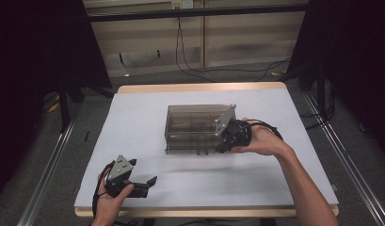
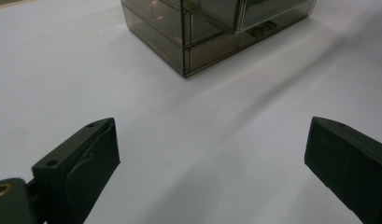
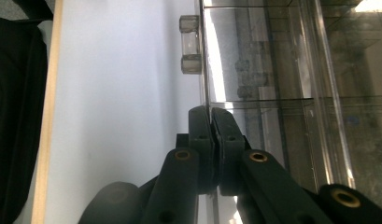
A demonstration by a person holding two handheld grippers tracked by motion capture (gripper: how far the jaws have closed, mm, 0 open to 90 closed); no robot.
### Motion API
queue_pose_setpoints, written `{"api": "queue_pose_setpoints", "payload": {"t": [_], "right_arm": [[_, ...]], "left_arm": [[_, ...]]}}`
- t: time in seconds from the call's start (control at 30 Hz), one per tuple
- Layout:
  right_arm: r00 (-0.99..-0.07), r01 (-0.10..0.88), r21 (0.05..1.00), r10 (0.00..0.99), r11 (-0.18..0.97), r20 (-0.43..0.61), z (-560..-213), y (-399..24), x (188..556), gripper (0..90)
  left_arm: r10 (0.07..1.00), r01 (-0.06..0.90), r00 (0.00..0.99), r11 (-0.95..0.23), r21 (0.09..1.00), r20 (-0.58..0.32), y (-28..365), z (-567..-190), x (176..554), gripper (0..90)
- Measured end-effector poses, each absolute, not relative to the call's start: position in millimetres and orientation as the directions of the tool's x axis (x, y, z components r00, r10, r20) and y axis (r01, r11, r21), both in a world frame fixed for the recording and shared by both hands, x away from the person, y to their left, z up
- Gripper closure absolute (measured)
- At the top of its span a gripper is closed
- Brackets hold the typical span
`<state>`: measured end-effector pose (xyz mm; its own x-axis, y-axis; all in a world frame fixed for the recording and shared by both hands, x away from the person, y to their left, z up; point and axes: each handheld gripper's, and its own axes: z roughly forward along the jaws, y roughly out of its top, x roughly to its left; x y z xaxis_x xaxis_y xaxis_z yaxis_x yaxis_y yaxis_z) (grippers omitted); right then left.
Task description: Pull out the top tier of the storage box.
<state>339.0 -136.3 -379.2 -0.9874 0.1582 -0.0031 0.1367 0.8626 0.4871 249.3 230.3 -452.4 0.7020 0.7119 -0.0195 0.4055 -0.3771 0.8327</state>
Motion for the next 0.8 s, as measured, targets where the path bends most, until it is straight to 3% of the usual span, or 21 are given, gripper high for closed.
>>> {"api": "queue_pose_setpoints", "payload": {"t": [0.8], "right_arm": [[-0.990, 0.133, 0.460, 0.136, 0.878, 0.026, -379.9, -131.4, 329.3, 89.4]], "left_arm": [[0.716, 0.408, 0.698, -0.373, 0.833, -0.021, 230.8, -452.2, 249.0, 3.2]]}}
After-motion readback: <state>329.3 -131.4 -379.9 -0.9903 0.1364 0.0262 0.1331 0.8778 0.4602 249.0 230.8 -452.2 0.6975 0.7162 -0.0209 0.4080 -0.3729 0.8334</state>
